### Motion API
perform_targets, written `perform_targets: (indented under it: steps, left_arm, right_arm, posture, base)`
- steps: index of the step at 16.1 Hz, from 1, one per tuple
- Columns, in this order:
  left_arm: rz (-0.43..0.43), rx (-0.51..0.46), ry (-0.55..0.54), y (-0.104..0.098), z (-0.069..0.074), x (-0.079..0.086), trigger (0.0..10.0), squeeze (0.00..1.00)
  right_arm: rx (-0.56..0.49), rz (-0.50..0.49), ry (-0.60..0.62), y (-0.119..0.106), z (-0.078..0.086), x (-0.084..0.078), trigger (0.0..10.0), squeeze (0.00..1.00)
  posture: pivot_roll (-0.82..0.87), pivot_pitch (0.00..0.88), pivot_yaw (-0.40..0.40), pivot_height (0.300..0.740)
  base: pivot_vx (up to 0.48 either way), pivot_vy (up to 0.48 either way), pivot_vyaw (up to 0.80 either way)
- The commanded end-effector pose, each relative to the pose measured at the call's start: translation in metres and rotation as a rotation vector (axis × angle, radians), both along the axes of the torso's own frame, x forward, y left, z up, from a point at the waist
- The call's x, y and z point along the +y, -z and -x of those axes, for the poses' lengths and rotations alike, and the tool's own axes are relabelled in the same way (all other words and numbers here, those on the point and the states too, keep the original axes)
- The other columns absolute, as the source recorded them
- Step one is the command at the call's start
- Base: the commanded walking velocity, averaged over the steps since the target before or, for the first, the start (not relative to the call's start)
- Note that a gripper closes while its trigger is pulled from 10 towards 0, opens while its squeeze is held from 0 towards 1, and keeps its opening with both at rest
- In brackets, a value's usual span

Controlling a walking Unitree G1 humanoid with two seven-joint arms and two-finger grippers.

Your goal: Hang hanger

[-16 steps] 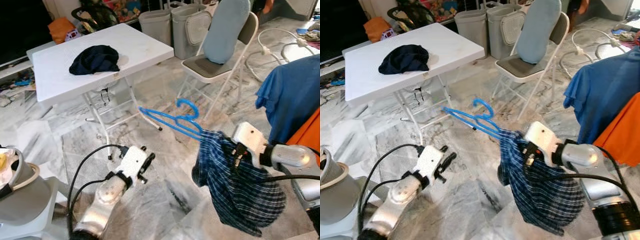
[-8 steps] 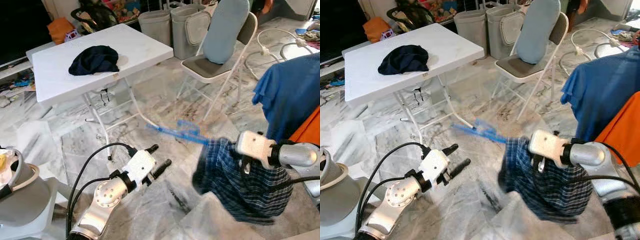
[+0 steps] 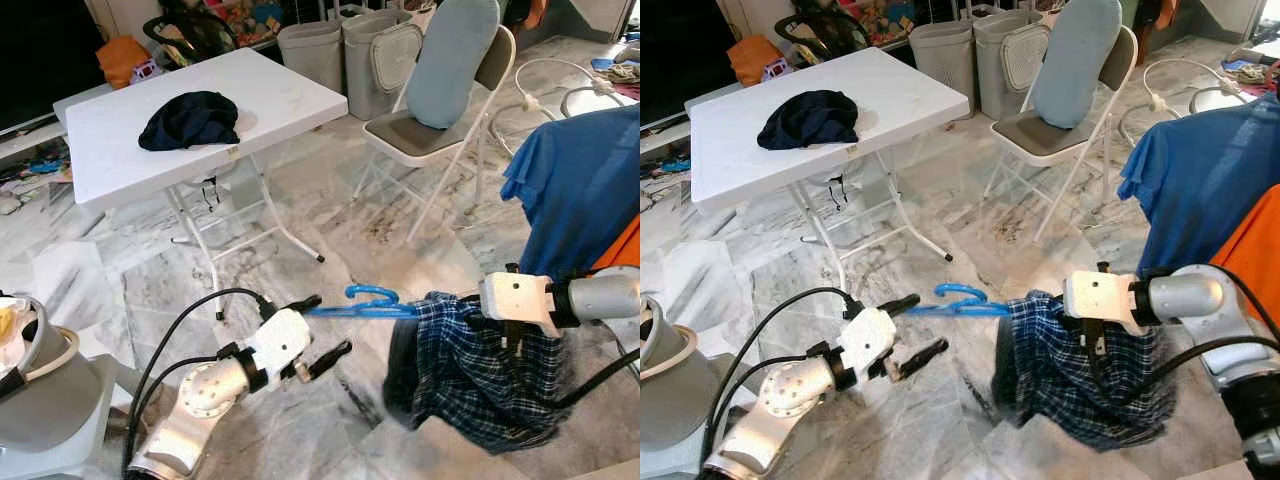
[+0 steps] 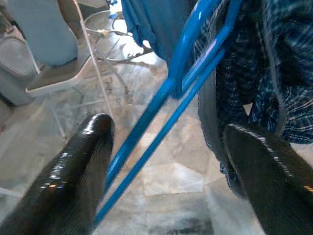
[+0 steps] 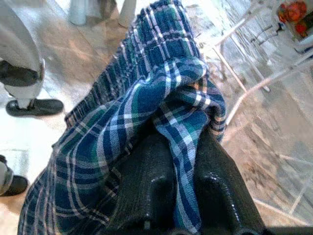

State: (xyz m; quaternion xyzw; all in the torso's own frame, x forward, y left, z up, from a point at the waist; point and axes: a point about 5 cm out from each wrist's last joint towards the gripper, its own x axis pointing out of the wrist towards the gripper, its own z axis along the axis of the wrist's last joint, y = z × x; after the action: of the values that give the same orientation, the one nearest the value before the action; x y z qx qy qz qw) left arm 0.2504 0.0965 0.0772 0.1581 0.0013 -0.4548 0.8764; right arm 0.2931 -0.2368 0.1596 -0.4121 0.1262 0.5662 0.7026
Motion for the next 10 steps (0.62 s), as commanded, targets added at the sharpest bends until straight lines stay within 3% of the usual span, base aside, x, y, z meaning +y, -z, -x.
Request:
perform_targets:
  steps: [1,4,5,10]
  left_arm:
    - [-0.025,0.022,0.023,0.003,0.002,0.004,10.0,1.0]
    - [-0.031,0.028,0.051,0.002,0.001,0.005,10.0,1.0]
    - [-0.014,0.045,0.061,-0.004,-0.004,0.009,10.0,0.0]
    - [-0.024,0.053,0.07,-0.01,-0.013,0.014,10.0,0.0]
  right_arm:
    - [-0.042,-0.018,-0.056,-0.017,-0.003,0.004,10.0,0.0]
    - [-0.02,-0.029,-0.112,-0.023,0.002,0.002,10.0,0.0]
    - [0.007,-0.011,-0.155,-0.026,0.008,-0.004,10.0,0.0]
    - [0.053,-0.025,-0.206,-0.016,0.016,0.002,10.0,0.0]
  posture:
    - [-0.14,0.0,0.133,0.74]
    - [-0.14,0.0,0.134,0.74]
    - [-0.14,0.0,0.136,0.74]
    - [-0.13,0.0,0.138,0.74]
  base:
    - [0.0,0.0,0.0]
    - [0.0,0.0,0.0]
    - [0.0,0.0,0.0]
    - [0.0,0.0,0.0]
